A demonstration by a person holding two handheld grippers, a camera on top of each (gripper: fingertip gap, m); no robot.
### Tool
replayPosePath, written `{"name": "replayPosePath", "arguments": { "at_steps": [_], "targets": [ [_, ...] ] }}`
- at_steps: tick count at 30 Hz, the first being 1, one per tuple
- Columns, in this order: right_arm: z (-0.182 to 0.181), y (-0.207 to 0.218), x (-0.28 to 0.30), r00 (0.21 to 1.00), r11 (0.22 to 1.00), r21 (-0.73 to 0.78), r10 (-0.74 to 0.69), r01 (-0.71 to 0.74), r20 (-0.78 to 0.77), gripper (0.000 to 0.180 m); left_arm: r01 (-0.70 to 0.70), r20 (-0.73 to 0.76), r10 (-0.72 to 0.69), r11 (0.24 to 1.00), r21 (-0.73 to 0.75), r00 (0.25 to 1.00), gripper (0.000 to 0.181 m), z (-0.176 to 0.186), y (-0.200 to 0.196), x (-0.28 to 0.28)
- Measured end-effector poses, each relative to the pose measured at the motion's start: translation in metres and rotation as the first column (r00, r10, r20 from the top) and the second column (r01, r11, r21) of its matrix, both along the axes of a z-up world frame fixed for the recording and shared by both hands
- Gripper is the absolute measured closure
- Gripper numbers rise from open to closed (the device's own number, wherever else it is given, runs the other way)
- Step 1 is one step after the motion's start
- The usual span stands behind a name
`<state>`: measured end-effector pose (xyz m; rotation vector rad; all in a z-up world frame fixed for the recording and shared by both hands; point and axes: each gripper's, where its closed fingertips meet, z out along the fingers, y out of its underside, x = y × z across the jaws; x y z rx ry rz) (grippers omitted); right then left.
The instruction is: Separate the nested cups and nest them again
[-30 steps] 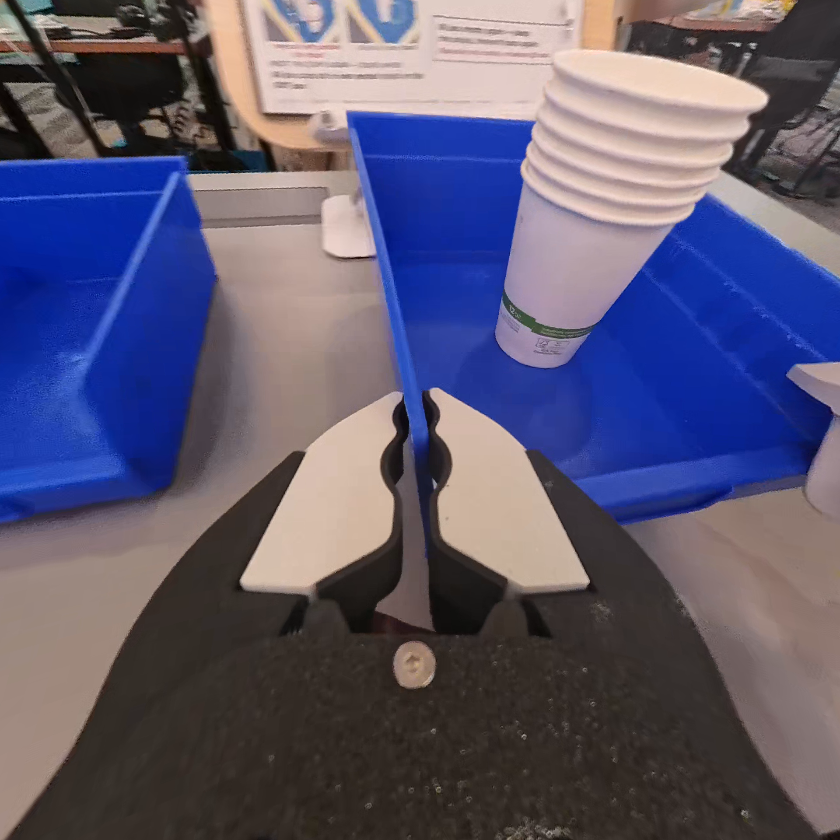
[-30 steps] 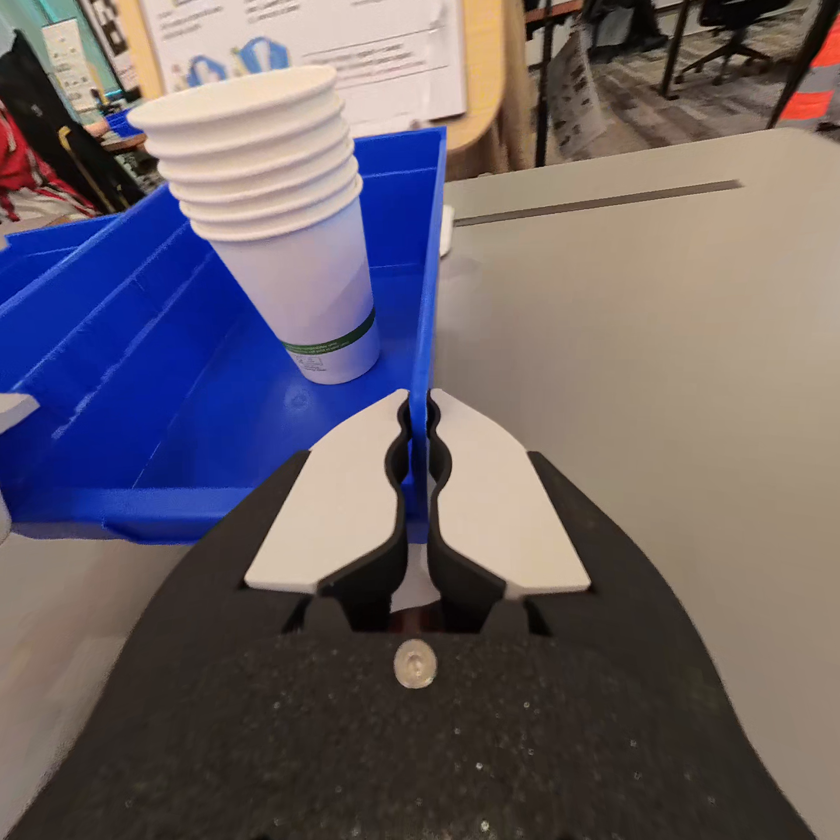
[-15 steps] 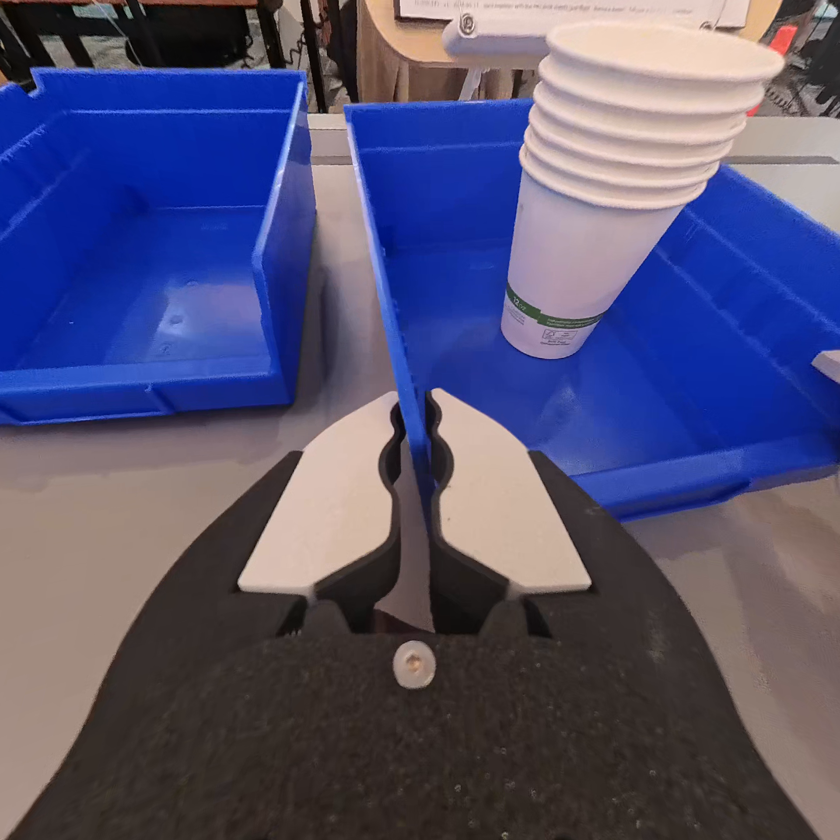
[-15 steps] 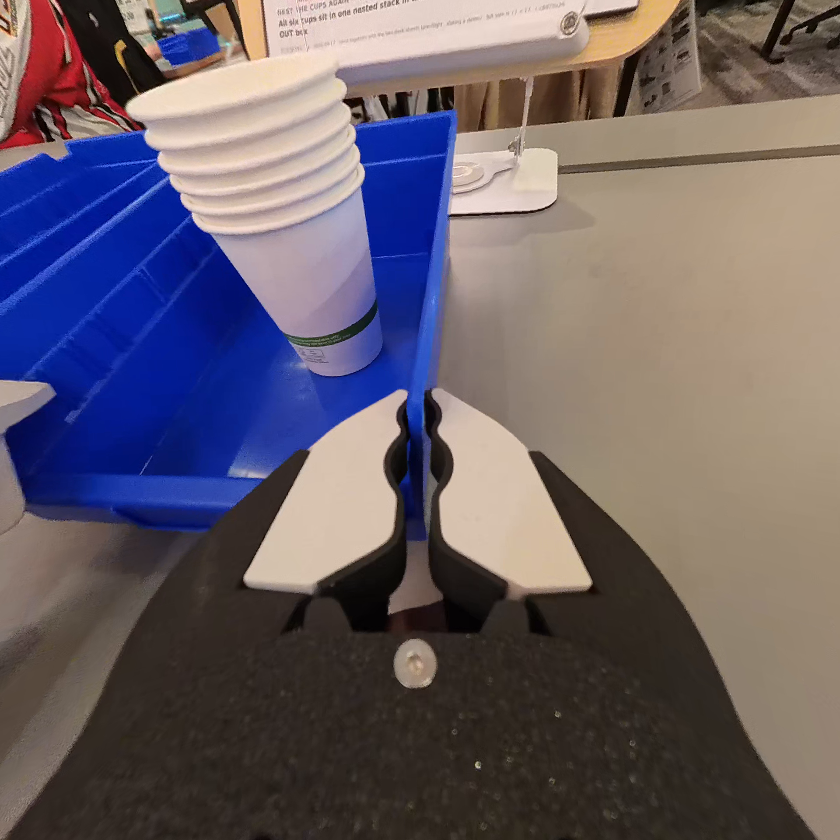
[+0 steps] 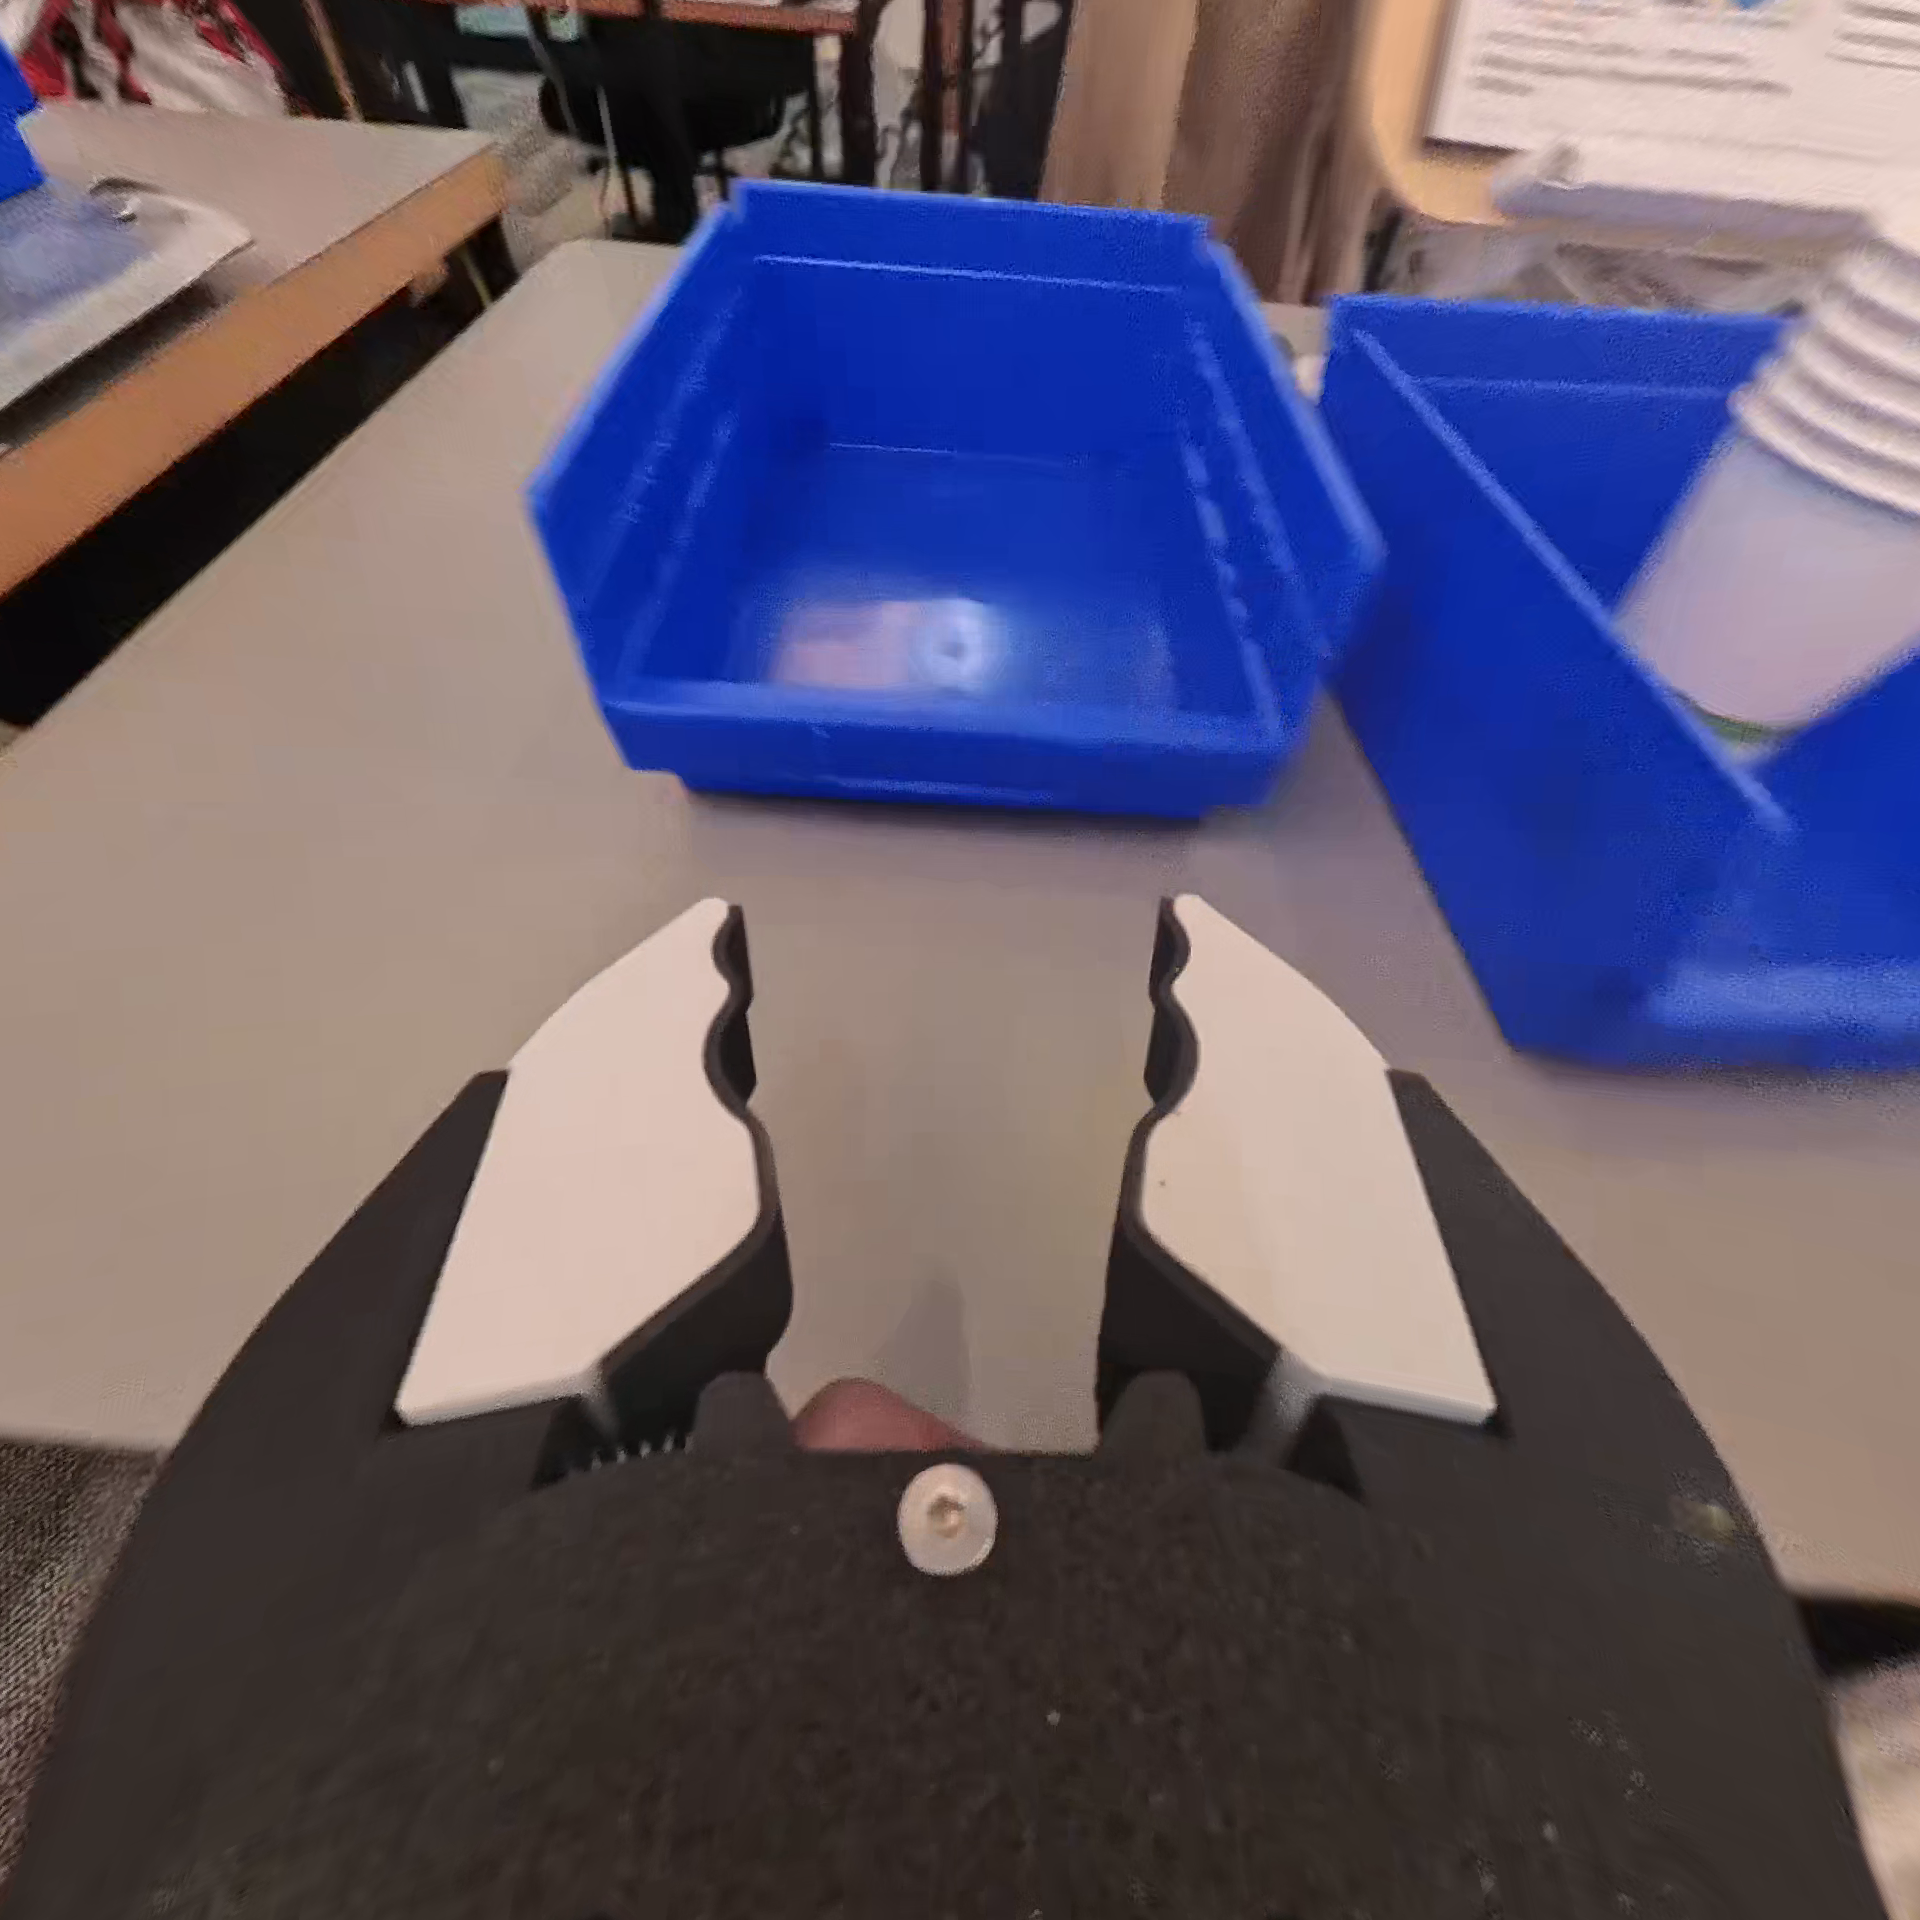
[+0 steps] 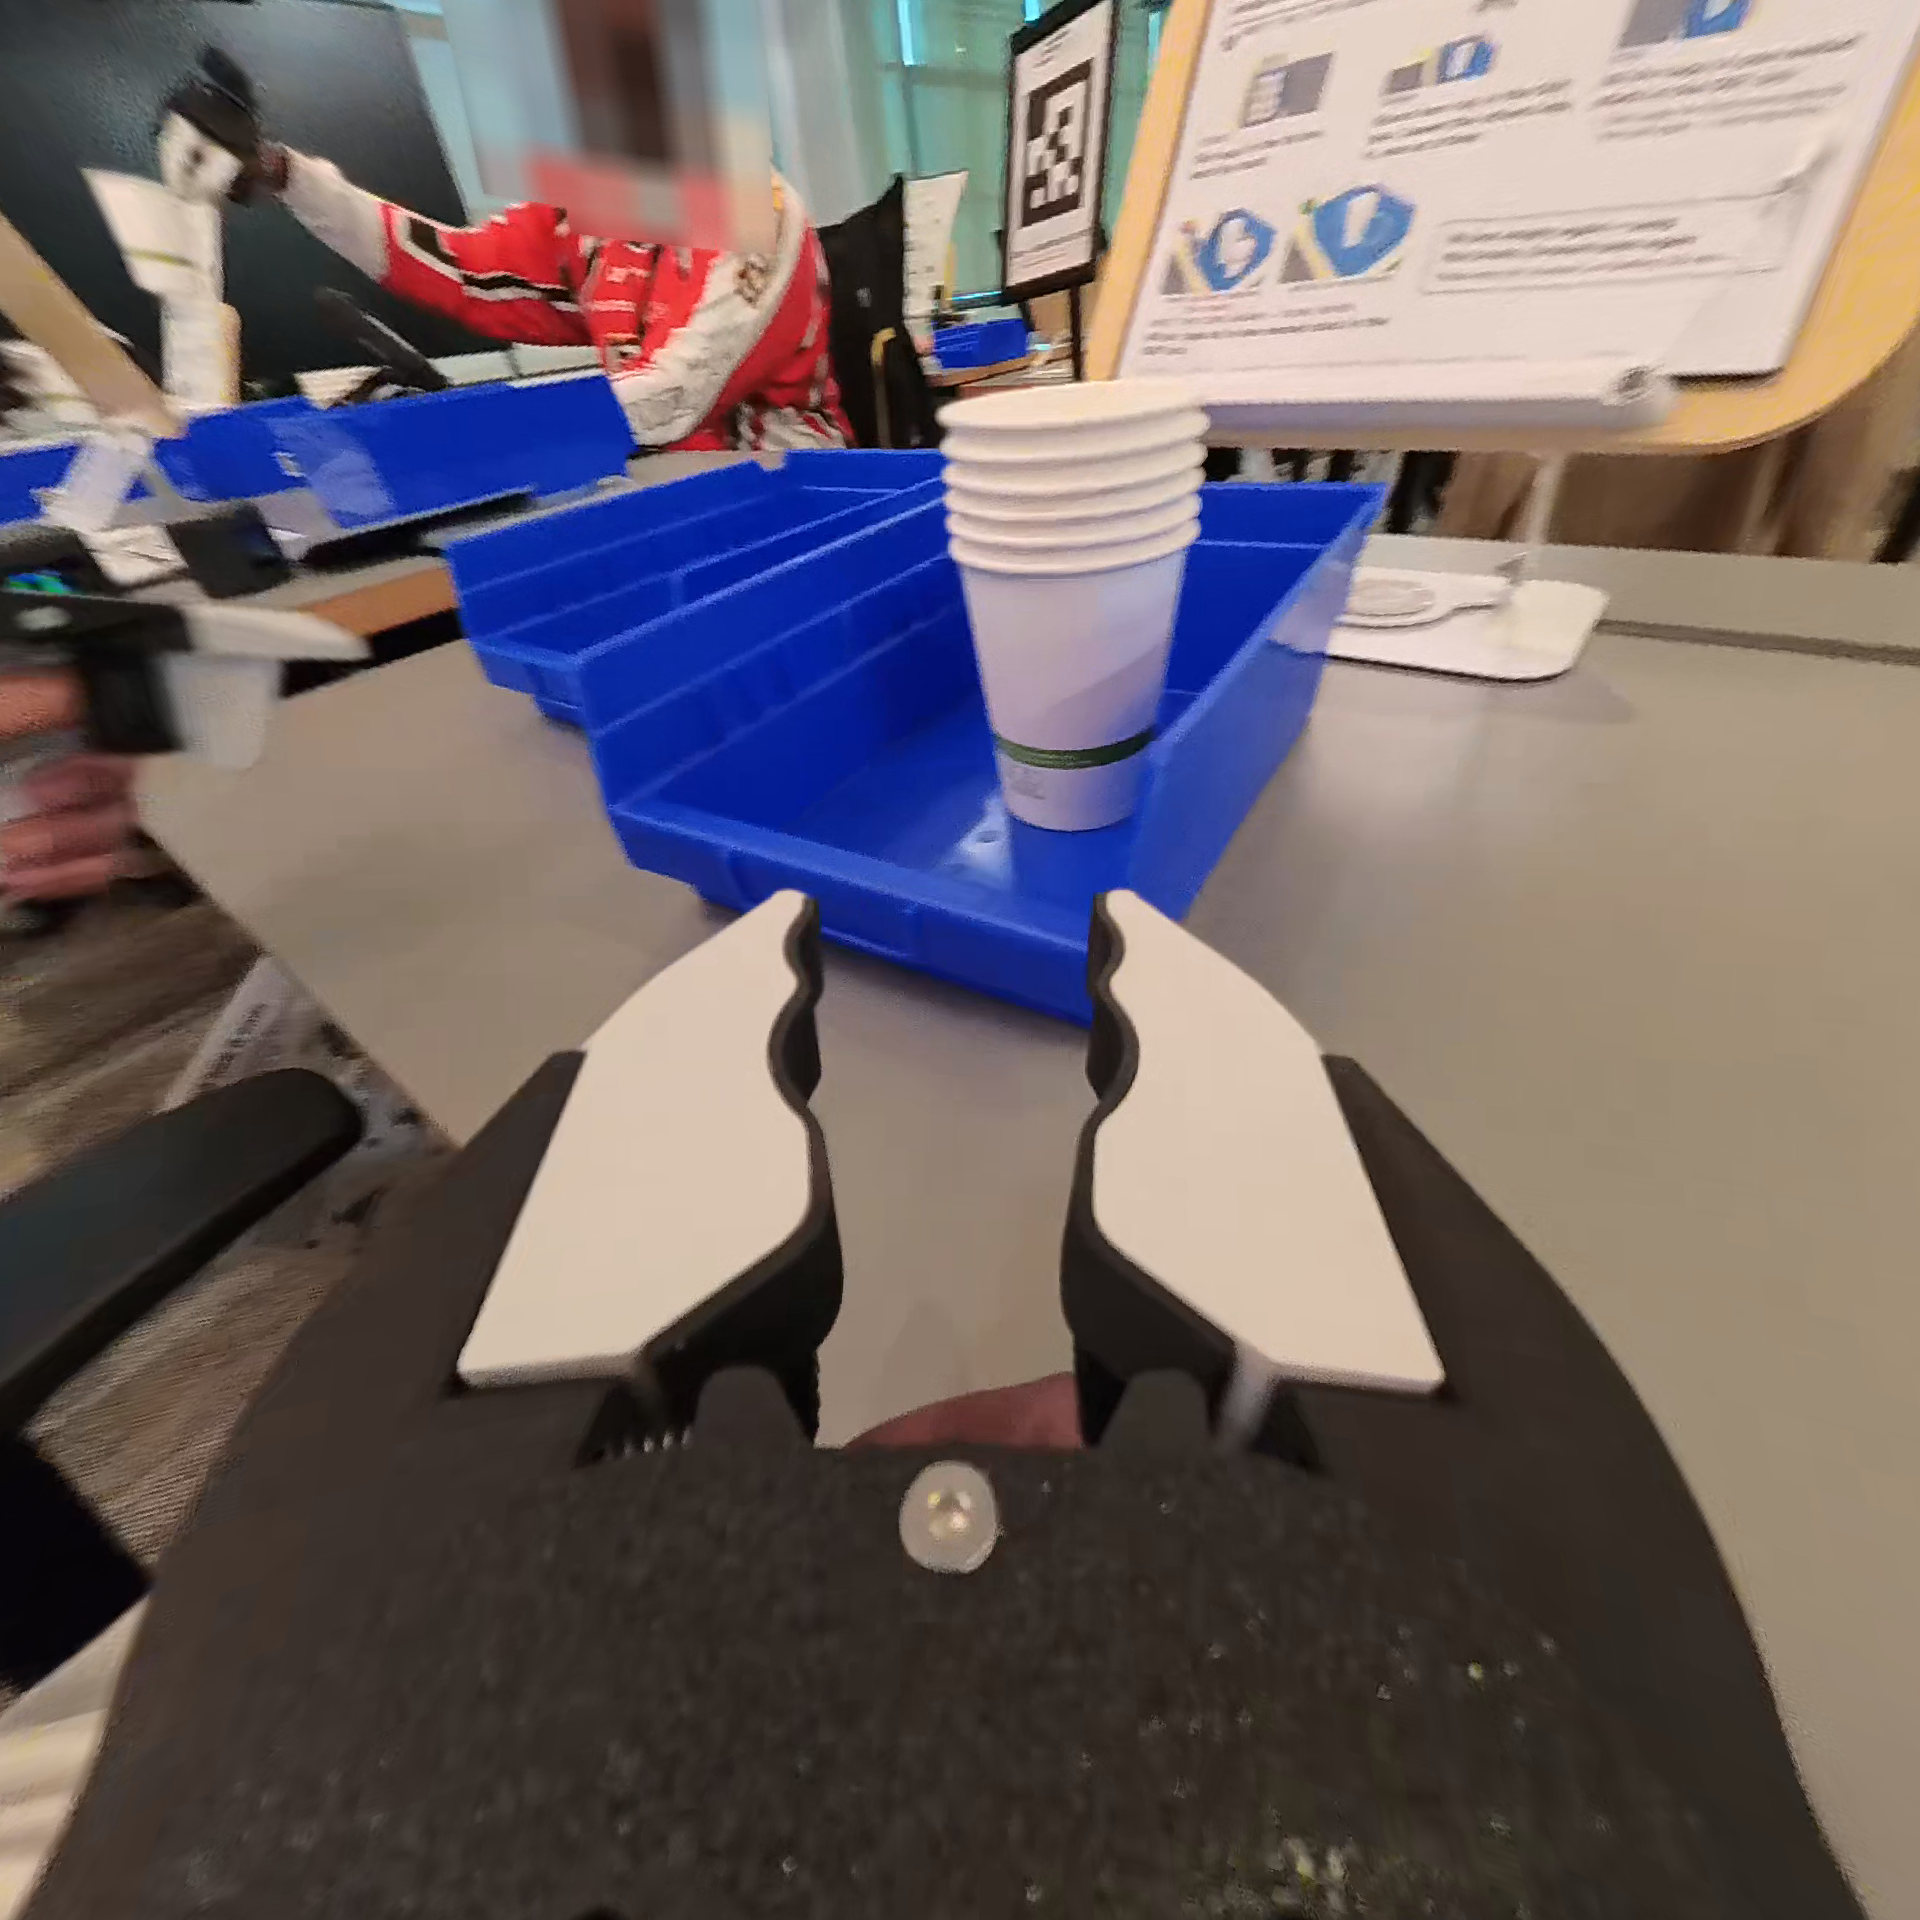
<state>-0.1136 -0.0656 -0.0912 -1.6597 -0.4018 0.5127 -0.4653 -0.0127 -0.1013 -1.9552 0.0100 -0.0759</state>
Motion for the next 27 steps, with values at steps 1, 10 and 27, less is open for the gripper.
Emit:
{"name": "replayPosePath", "arguments": {
  "at_steps": [1,10,27],
  "targets": [
    [0.000,-0.003,-0.005,1.000,1.000,-0.005,0.018,-0.018,-0.025,0.134,-0.021,0.017,0.021,1.000,-0.009,1.000,0.105,0.002,0.017,-0.019],
    [-0.035,-0.004,-0.050,0.993,0.986,-0.122,0.118,-0.116,0.009,0.142,-0.118,0.003,0.119,0.983,-0.138,0.993,0.105,-0.032,0.149,-0.102],
    [-0.030,-0.011,-0.173,0.979,0.987,-0.048,0.159,-0.154,0.130,0.137,-0.250,0.055,0.250,0.968,-0.008,0.967,0.177,-0.034,-0.013,-0.085]
  ]
}}
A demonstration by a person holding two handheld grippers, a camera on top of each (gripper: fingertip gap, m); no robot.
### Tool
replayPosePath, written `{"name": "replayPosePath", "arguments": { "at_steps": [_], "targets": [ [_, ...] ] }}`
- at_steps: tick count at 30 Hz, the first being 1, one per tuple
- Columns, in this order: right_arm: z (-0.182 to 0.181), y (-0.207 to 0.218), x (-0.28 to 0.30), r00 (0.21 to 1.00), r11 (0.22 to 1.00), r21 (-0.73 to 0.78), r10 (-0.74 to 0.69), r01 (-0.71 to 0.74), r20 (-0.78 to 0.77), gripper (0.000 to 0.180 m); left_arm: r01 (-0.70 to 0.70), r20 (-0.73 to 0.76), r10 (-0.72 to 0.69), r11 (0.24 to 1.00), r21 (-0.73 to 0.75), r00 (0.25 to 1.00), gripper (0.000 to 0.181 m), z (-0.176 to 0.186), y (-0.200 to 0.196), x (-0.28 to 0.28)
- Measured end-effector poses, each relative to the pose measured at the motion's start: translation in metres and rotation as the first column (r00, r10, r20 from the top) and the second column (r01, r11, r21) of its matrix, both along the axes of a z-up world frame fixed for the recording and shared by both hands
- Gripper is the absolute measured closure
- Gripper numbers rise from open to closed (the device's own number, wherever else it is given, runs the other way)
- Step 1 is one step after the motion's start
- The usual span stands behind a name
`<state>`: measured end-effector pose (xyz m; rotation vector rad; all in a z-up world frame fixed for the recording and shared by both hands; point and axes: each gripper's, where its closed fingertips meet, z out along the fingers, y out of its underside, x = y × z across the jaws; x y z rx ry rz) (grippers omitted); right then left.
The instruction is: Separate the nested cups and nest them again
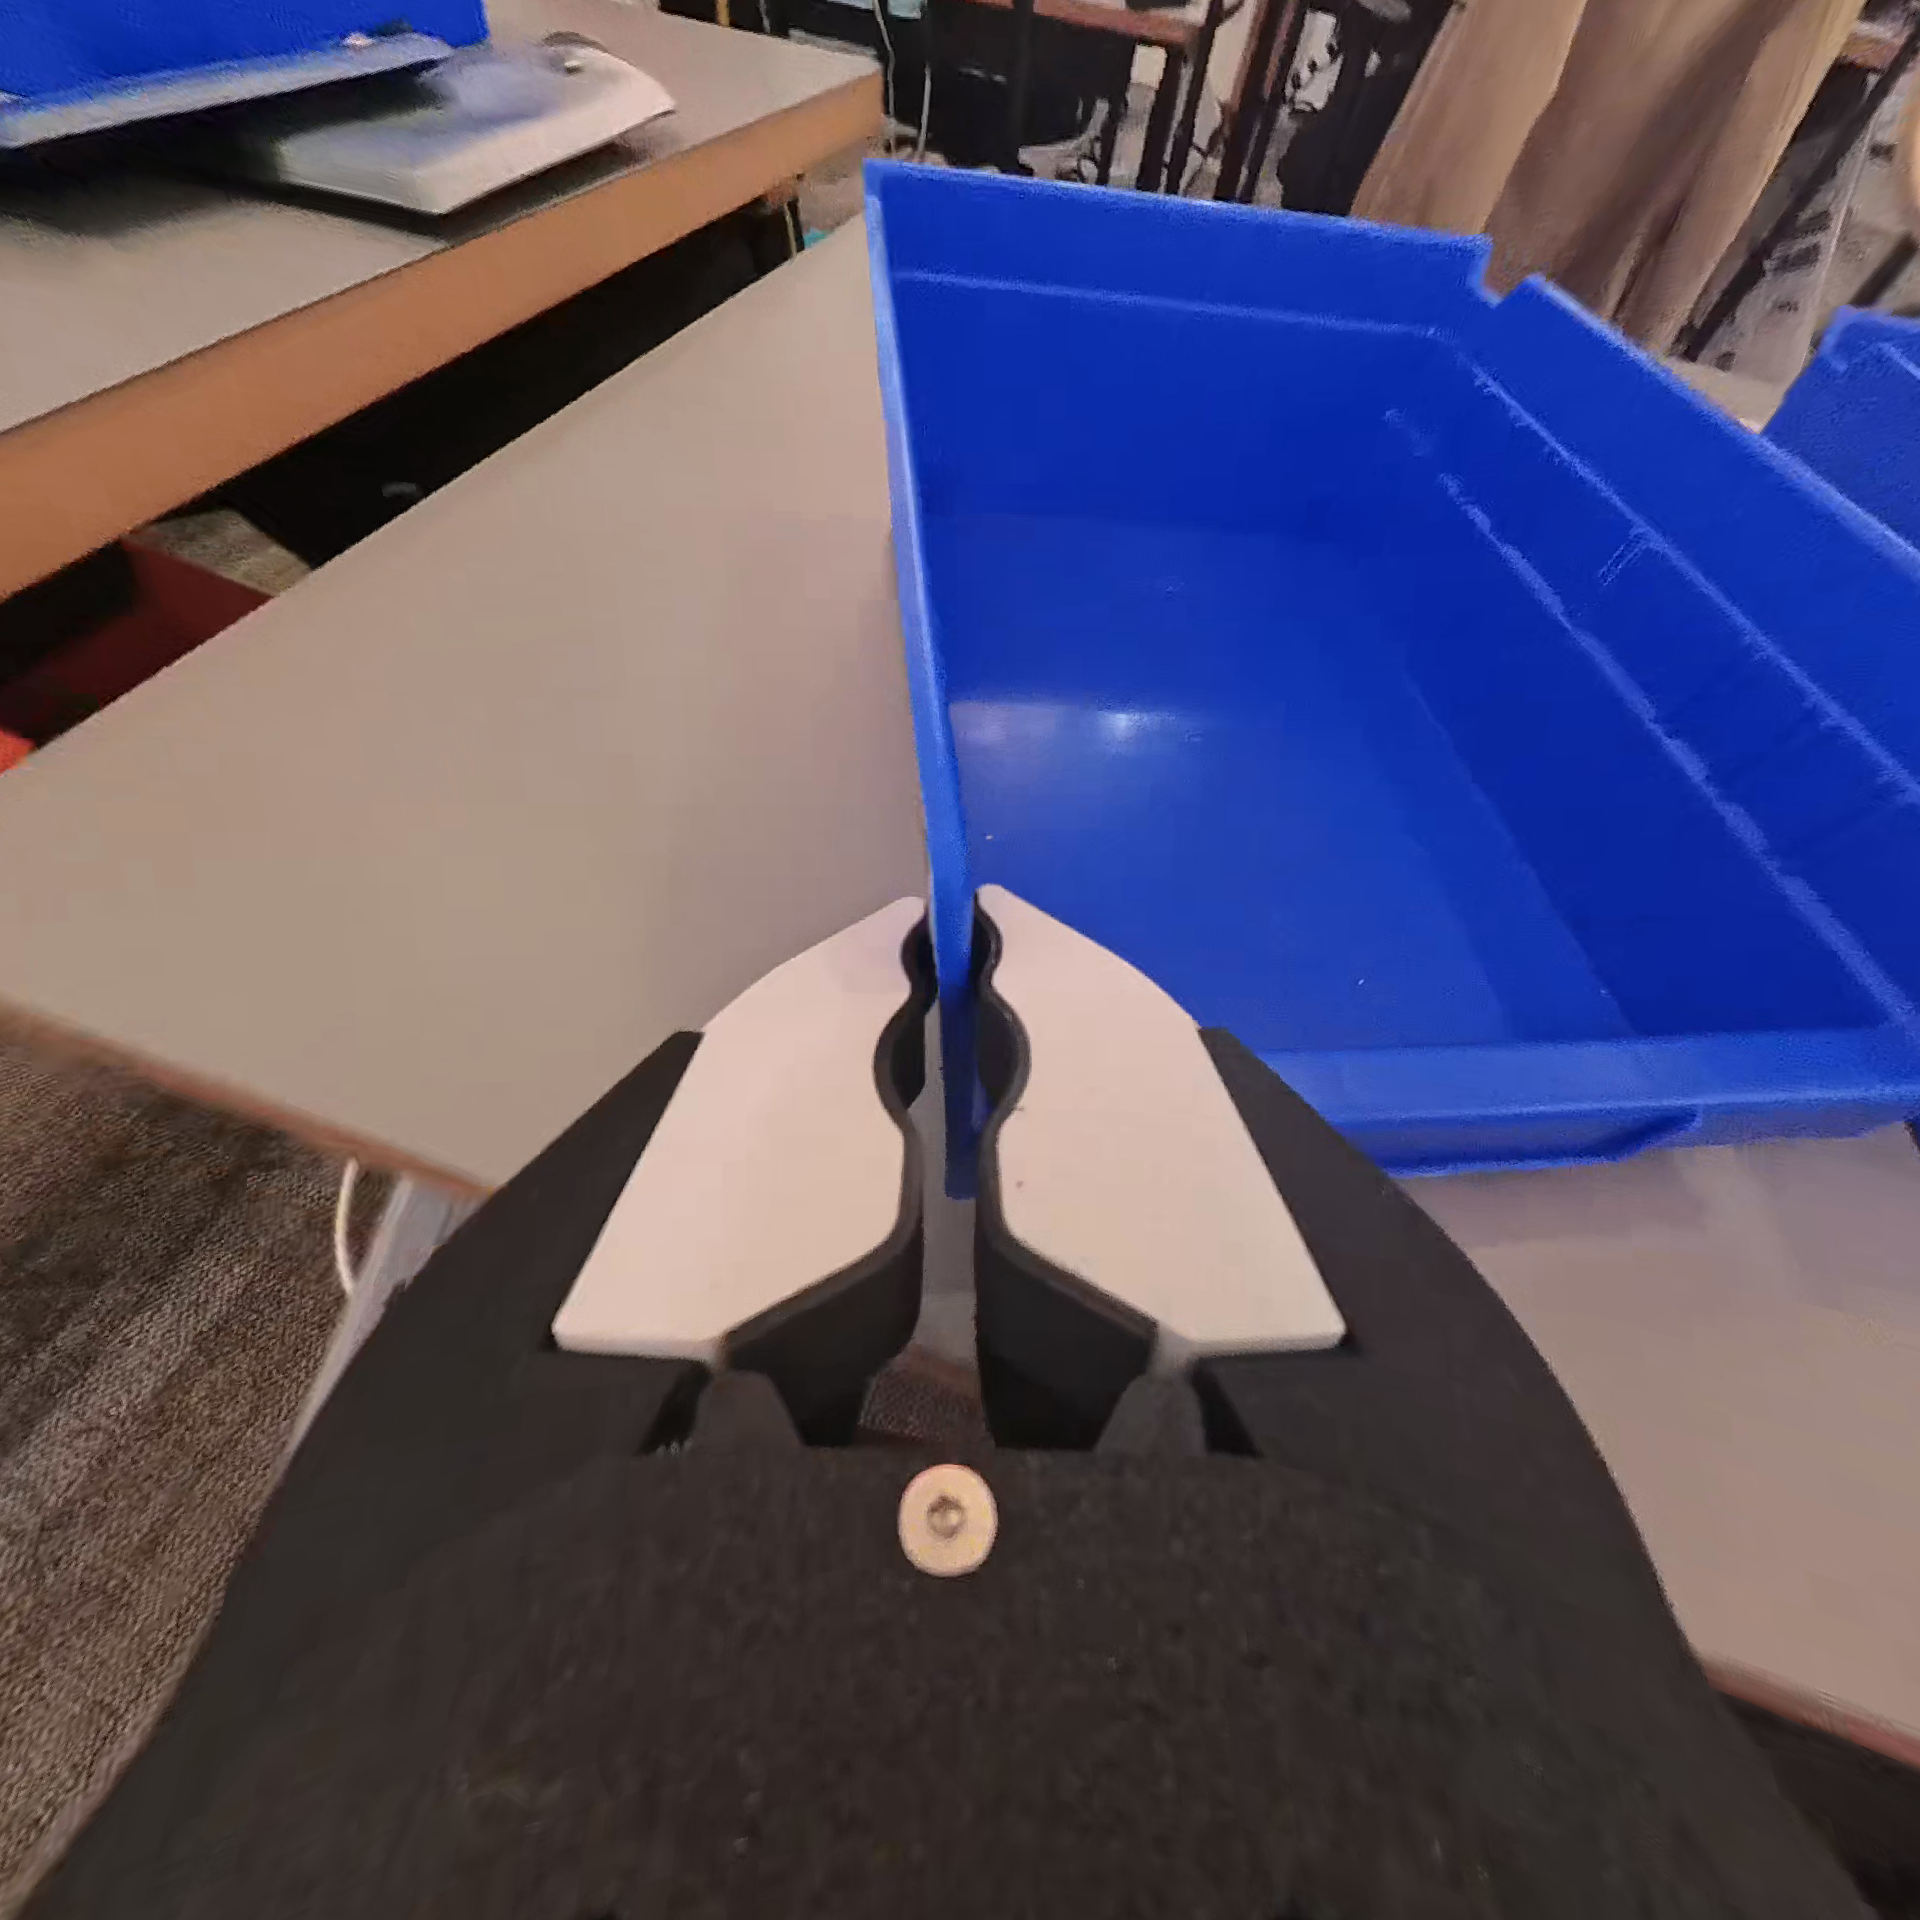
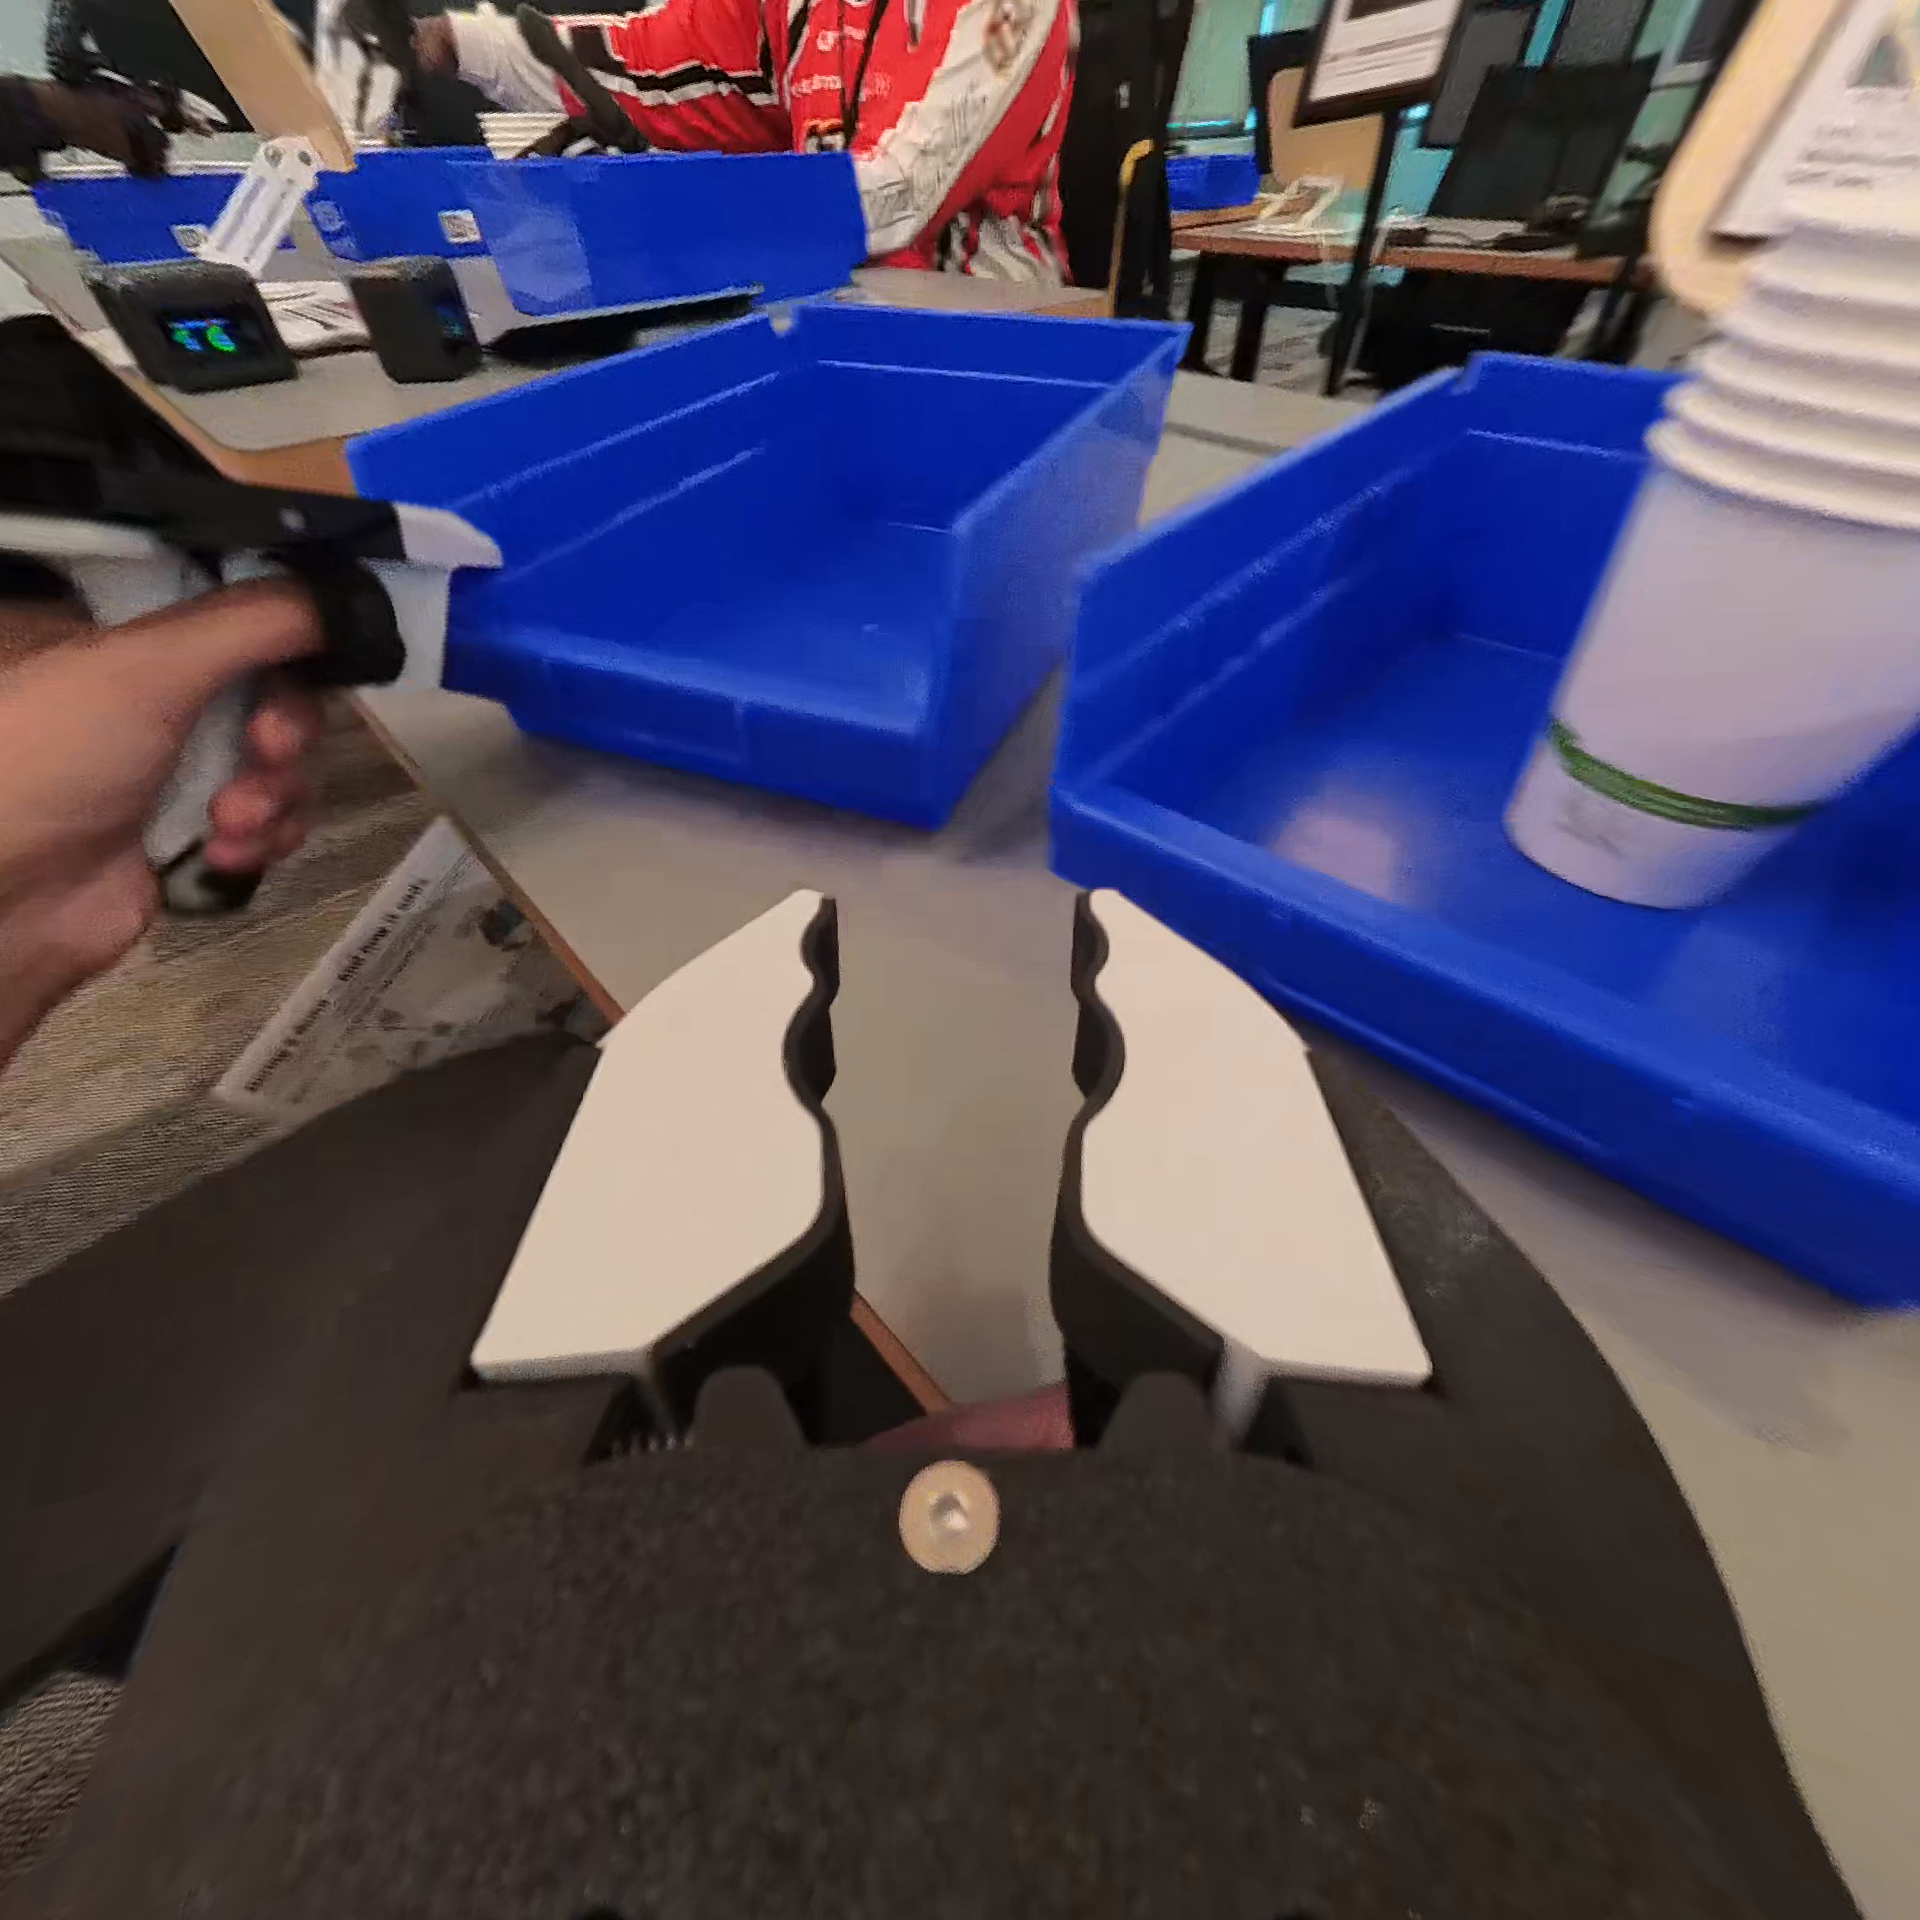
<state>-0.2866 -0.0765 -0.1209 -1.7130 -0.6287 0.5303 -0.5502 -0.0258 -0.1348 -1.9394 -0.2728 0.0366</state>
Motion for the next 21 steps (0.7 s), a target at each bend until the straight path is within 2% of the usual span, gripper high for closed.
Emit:
{"name": "replayPosePath", "arguments": {
  "at_steps": [3,5,7,10,14,17,21],
  "targets": [
    [0.003,0.010,-0.039,0.999,0.999,-0.031,0.023,-0.025,-0.039,0.131,-0.029,0.006,0.029,0.999,0.035,1.000,0.176,0.001,-0.034,0.005],
    [0.006,0.026,-0.048,0.999,1.000,-0.011,-0.014,0.014,-0.030,0.130,-0.044,0.011,0.044,0.998,0.049,0.999,0.176,0.001,-0.052,0.009],
    [0.005,0.036,-0.057,0.999,0.999,-0.047,-0.008,0.006,-0.045,0.136,-0.055,0.008,0.055,0.997,0.062,0.998,0.176,0.001,-0.066,0.014],
    [0.002,0.045,-0.067,0.998,0.994,-0.102,0.018,-0.024,-0.065,0.171,-0.059,-0.011,0.060,0.995,0.079,0.998,0.175,0.002,-0.082,0.025],
    [0.006,0.049,-0.062,0.997,0.997,-0.064,-0.053,0.050,-0.047,0.174,-0.086,-0.079,0.095,0.989,0.120,0.992,0.175,0.008,-0.096,0.037],
    [0.029,0.041,-0.051,0.992,0.997,-0.017,-0.074,0.073,-0.103,0.176,-0.104,-0.160,0.147,0.963,0.248,0.976,0.175,0.038,-0.113,0.051],
    [0.078,0.034,-0.032,0.971,0.990,0.088,-0.088,0.109,-0.221,0.176,-0.084,-0.271,0.212,0.906,0.415,0.939,0.176,0.094,-0.127,0.074]
  ]
}}
